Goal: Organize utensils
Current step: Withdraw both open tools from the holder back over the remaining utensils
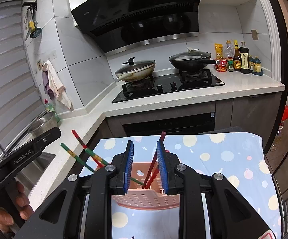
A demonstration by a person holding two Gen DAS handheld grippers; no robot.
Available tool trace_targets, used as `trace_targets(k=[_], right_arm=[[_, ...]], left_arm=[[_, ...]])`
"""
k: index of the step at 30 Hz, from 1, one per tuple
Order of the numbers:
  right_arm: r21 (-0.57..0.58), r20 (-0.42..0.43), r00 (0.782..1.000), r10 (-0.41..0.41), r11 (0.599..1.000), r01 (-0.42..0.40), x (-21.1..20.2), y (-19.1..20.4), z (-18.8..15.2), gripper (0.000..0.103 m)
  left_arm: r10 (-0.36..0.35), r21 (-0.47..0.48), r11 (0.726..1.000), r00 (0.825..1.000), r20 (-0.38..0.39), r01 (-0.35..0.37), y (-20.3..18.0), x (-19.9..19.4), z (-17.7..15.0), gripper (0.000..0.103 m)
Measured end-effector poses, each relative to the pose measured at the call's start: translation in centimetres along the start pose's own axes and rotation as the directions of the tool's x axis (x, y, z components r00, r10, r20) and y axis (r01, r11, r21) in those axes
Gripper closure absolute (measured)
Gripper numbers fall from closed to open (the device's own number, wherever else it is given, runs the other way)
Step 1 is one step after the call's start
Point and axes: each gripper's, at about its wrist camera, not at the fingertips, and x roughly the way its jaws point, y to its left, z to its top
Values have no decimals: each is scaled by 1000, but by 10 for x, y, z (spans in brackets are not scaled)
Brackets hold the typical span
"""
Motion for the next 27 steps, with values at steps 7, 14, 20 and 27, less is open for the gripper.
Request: trace_targets(k=[7, 14, 20, 27], right_arm=[[-25, -24, 1000, -4, 1000, 4, -25, 3, -26, 79], [-22, -75, 997, -5, 1000, 3, -57, -2, -66, 79], [-33, -126, 992, -14, 999, 10, -86, -3, -110, 79], [-32, -212, 976, -41, 999, 35, -116, -10, -172, 79]], left_arm=[[-3, 3, 1000, 1000, -15, 3, 0, -20, -16, 66], [6, 8, 1000, 998, -57, -5, 5, -47, -57, 66], [4, 6, 1000, 993, -116, -3, 9, -70, -103, 66], [-14, 20, 1000, 978, -207, 19, 7, -93, -164, 66]])
